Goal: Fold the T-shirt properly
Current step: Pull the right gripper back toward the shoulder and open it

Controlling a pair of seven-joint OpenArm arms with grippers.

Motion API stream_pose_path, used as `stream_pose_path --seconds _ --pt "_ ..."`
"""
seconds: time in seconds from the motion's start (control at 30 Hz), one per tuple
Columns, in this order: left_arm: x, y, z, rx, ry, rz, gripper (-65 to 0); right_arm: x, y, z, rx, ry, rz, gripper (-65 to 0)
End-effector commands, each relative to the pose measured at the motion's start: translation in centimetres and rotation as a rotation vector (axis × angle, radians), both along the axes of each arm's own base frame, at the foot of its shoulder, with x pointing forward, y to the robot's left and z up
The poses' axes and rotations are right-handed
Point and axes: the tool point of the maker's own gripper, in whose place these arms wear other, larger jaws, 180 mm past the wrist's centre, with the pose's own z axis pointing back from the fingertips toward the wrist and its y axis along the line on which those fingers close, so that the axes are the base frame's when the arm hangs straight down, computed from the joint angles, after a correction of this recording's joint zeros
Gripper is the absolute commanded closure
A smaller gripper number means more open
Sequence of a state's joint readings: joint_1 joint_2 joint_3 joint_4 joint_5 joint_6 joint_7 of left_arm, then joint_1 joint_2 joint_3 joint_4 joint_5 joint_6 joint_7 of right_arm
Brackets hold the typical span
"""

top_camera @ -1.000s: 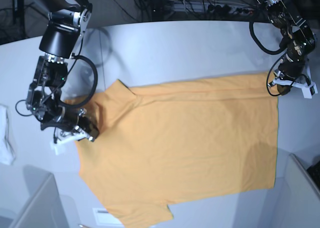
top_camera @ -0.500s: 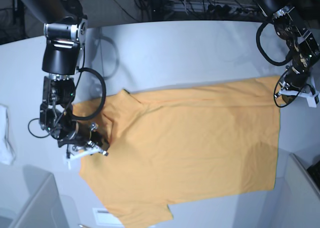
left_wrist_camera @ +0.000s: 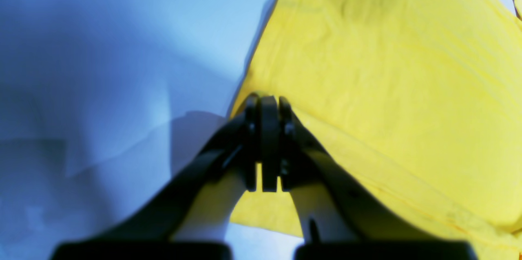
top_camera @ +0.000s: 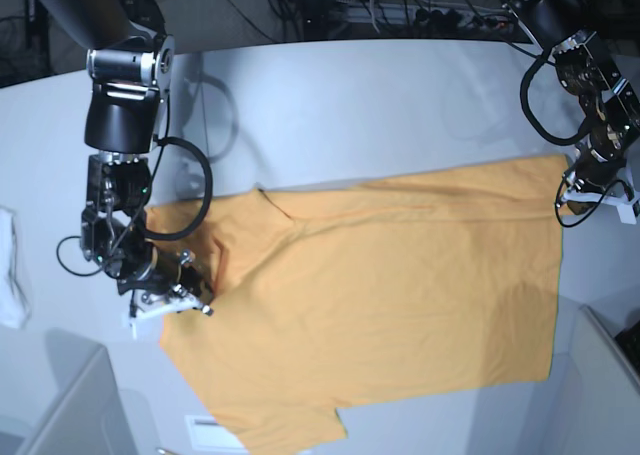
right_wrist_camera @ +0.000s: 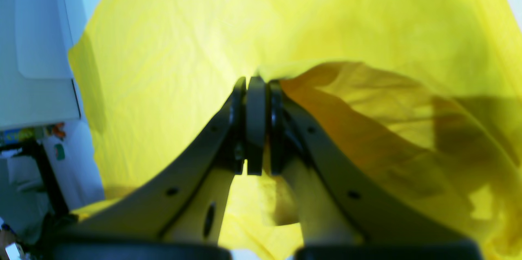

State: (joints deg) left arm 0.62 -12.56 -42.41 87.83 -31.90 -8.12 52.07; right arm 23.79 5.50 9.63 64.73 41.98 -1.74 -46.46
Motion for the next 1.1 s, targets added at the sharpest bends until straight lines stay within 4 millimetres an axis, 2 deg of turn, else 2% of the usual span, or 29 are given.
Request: stream_pose_path --seconds 0.0,0.13,0.27,0.4,0.57,0.7,0.8,0.93,1.07 --pt "1.2 0.6 1.9 0.033 -0.054 -0.006 0.0 1.6 -0.2 2.4 0.006 -0.068 -0.008 0.0" --pt "2.7 -0.6 2.3 0.066 -0.044 -0.085 0.0 2.1 -0.4 2.8 0.001 -0.098 -0.028 0.0" --pt "3.2 -1.3 2.1 0.076 -0.03 -0.122 0.0 2.4 -0.2 3.3 0.004 -0.106 -0.024 0.0" --pt "3.4 -1.2 2.2 0.077 -0.03 -0.124 0.0 2.9 -0.1 3.7 0.006 -0.113 -0.02 0.0" --pt "3.6 -1.2 2.2 0.075 -0.033 -0.122 0.0 3.5 1.9 3.0 -0.032 -0.084 0.057 0.0" --pt "3.8 -1.1 2.4 0.08 -0.037 -0.121 0.0 4.1 1.9 3.1 -0.04 -0.101 0.042 0.0" --pt "3.7 -0.4 2.3 0.14 0.0 -0.111 0.0 4.3 2.0 3.4 -0.045 -0.109 0.046 0.0" --pt "4.4 0.4 2.1 0.183 0.032 -0.099 0.0 4.6 3.7 3.6 -0.088 -0.141 0.096 0.0" --pt "5.8 -1.4 1.7 0.192 0.045 -0.167 0.0 4.8 4.5 3.6 -0.11 -0.164 0.112 0.0"
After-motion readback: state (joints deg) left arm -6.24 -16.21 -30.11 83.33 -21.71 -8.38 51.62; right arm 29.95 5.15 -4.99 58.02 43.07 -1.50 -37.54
